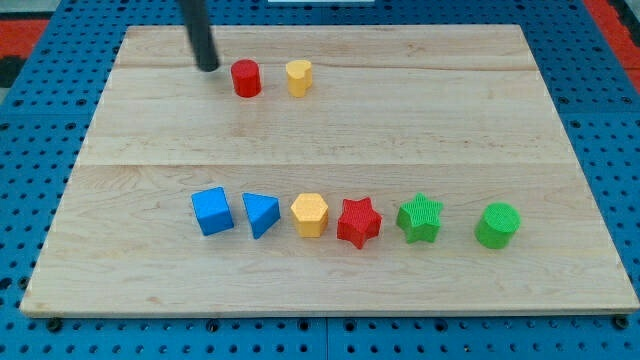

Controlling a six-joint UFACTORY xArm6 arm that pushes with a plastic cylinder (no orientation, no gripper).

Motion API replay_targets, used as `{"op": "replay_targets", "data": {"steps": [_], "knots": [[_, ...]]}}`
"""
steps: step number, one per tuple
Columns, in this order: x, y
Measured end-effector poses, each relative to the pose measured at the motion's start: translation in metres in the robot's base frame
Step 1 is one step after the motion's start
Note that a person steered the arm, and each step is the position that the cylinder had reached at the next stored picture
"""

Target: Slide the red circle towards the center left

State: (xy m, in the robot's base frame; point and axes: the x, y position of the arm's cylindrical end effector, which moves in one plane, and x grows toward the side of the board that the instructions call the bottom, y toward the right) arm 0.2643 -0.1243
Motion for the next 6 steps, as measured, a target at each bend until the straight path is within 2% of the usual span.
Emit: {"op": "replay_targets", "data": {"steps": [1,3,4,6], "knots": [[0.022,0.052],[0.081,0.036],[0.089,0.079],[0.078,-0.015]]}}
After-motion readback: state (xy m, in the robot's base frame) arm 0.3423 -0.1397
